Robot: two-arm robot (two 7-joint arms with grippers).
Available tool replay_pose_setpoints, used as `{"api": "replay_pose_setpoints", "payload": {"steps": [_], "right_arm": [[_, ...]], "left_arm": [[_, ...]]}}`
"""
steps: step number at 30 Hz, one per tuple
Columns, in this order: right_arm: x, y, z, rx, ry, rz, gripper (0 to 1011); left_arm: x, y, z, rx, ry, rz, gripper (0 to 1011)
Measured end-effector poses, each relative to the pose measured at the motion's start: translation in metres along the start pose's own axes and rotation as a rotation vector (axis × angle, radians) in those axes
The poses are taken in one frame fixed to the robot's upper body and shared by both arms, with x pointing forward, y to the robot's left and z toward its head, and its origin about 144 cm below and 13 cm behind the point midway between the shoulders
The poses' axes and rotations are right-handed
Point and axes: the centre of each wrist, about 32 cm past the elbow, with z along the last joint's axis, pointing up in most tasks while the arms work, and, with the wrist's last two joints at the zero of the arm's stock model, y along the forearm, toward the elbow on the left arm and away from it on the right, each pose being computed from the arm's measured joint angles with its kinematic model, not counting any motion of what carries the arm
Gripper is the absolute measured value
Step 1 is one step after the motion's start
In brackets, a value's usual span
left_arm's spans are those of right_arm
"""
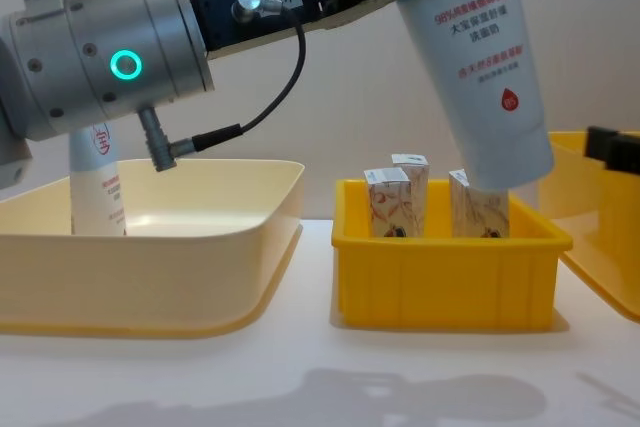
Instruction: Bimanual collaborative sorting of washing and personal care products
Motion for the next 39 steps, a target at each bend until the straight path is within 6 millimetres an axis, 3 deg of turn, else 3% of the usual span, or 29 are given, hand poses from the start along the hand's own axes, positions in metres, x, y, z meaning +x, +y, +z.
{"api": "replay_pose_setpoints", "payload": {"steps": [8, 17, 39], "right_arm": [[0.015, -0.027, 0.018, -0.024, 0.021, 0.070, 1009], [0.021, -0.039, 0.029, -0.025, 0.042, 0.161, 1009], [0.017, -0.011, 0.034, 0.029, 0.065, 0.325, 1009]], "left_arm": [[0.000, 0.000, 0.000, 0.000, 0.001, 0.000, 235], [0.001, 0.000, 0.000, 0.000, 0.001, 0.000, 235], [0.001, 0.000, 0.000, 0.000, 0.001, -0.001, 235]]}}
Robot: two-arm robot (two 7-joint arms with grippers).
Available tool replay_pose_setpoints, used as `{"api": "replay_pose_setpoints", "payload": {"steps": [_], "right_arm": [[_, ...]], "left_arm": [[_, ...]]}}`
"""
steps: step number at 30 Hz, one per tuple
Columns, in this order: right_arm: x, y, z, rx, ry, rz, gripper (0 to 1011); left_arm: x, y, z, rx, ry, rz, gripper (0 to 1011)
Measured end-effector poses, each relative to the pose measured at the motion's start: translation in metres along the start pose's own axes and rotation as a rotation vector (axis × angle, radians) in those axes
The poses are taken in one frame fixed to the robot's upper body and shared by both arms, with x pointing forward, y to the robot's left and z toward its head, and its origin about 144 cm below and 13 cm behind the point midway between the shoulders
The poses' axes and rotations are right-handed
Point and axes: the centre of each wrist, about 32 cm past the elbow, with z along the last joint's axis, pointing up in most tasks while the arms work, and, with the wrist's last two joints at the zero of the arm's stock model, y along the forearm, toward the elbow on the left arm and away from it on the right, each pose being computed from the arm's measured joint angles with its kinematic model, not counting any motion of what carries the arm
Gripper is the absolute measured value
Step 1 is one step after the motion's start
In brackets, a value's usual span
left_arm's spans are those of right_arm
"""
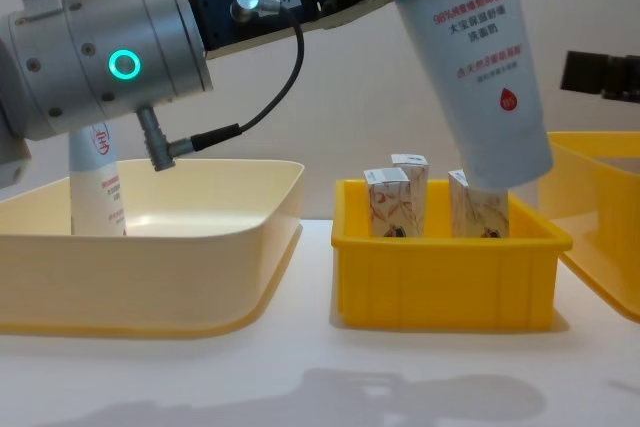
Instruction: Bimanual collaborative sorting of washing and personal care products
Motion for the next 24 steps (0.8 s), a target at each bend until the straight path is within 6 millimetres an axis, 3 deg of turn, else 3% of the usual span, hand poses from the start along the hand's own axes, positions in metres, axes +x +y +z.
{"api": "replay_pose_setpoints", "payload": {"steps": [24], "right_arm": [[0.018, 0.039, 0.014, -0.061, -0.075, 0.154, 1009]], "left_arm": [[0.000, 0.000, 0.000, 0.000, 0.000, 0.000, 235]]}}
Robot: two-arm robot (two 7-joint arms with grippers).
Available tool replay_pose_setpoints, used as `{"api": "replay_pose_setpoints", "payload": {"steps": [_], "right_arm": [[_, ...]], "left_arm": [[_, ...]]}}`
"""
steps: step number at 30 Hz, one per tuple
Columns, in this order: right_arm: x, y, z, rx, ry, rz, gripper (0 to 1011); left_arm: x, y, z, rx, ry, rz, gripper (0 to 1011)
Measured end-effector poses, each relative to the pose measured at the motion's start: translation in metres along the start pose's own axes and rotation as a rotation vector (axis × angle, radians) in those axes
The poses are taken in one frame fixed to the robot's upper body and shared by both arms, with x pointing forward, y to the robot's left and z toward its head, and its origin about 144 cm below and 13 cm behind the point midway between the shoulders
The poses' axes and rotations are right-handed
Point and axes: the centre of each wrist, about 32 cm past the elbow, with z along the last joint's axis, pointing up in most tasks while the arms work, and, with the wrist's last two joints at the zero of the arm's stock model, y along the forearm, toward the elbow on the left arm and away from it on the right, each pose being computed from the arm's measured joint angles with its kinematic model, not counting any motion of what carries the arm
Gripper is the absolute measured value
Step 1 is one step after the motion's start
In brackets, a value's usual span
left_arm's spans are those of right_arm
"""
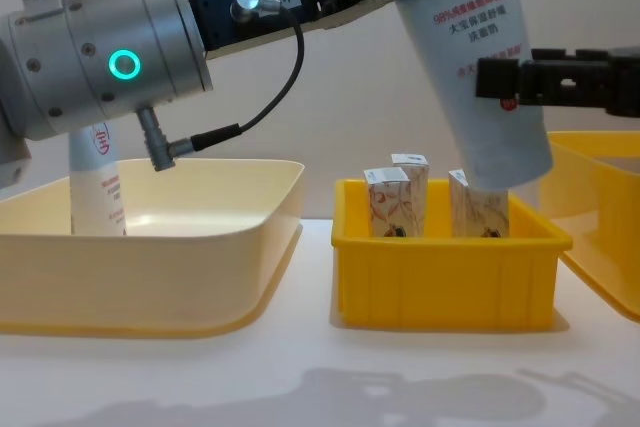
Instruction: Bimanual collaborative sorting of washing and personal care products
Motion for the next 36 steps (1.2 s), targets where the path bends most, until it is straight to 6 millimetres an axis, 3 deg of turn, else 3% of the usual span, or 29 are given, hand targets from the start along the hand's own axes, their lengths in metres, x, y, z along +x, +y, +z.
{"api": "replay_pose_setpoints", "payload": {"steps": [31, 36], "right_arm": [[0.033, 0.054, 0.015, -0.099, -0.074, 0.136, 1009], [0.034, 0.057, 0.016, -0.103, -0.076, 0.140, 936]], "left_arm": [[0.000, 0.000, 0.000, 0.000, 0.000, 0.001, 235], [0.000, 0.000, 0.000, 0.000, 0.000, 0.001, 235]]}}
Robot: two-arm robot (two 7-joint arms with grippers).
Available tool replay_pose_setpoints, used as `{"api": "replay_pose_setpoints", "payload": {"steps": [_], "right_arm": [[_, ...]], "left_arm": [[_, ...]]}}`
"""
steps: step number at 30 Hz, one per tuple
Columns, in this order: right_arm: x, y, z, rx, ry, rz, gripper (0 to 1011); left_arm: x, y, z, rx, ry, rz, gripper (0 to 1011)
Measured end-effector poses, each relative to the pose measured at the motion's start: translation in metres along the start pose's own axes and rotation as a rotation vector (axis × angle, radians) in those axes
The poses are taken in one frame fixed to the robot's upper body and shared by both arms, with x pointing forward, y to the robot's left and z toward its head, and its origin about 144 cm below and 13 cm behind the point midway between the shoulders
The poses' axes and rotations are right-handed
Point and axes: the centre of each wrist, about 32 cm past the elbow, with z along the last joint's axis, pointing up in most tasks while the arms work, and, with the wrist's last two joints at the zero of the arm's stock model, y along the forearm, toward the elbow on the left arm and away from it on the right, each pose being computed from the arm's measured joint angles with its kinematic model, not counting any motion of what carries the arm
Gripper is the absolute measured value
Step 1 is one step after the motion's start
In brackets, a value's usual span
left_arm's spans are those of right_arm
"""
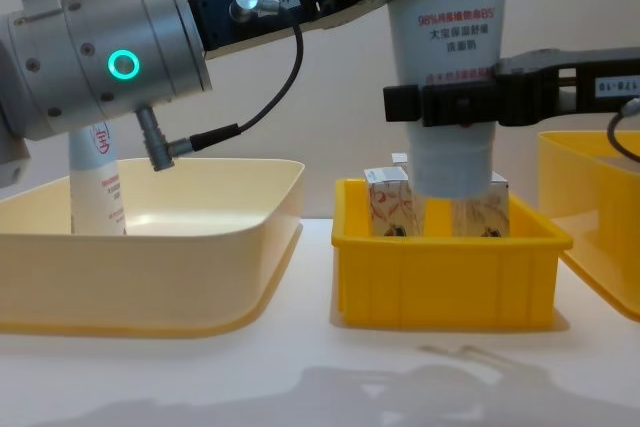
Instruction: Bimanual collaborative sorting of washing and personal care products
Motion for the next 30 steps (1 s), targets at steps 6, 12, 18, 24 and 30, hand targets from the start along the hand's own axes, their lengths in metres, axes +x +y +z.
{"api": "replay_pose_setpoints", "payload": {"steps": [6, 12, 18, 24, 30], "right_arm": [[0.0013, 0.0031, 0.0001, -0.004, -0.001, 0.005, 774], [0.0023, 0.0049, 0.0004, -0.007, -0.001, 0.007, 707], [0.0030, 0.0059, 0.0007, -0.008, -0.002, 0.007, 672], [0.0034, 0.0065, 0.0010, -0.009, -0.003, 0.007, 632], [0.0037, 0.0068, 0.0010, -0.010, -0.004, 0.006, 596]], "left_arm": [[-0.0001, -0.0001, -0.0001, 0.000, 0.000, 0.000, 236], [-0.0001, -0.0002, 0.0000, 0.000, 0.000, 0.000, 235], [-0.0001, -0.0003, 0.0000, 0.000, 0.000, -0.001, 236], [-0.0001, -0.0002, 0.0000, 0.000, 0.000, -0.001, 236], [-0.0003, -0.0008, -0.0003, -0.001, 0.001, -0.004, 371]]}}
